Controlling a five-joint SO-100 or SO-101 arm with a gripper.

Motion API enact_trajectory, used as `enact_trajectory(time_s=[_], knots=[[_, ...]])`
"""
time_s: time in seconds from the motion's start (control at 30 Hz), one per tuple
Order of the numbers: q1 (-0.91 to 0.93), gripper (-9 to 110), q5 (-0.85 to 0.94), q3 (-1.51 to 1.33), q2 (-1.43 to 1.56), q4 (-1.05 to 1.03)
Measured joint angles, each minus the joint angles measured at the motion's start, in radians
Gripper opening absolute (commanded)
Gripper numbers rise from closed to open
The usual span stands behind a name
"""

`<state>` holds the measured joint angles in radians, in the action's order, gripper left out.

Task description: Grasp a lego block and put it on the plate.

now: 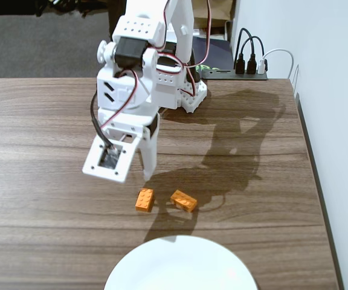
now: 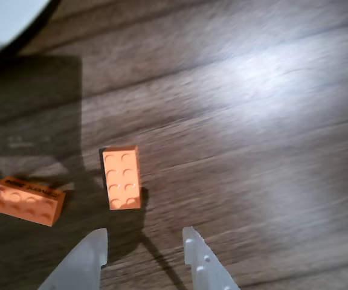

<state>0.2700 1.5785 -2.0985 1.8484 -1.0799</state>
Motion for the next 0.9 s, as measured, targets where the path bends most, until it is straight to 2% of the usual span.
enact_trajectory(time_s=[0.9], knots=[[-0.044,22,0.009,0.071,-0.212,0.08]])
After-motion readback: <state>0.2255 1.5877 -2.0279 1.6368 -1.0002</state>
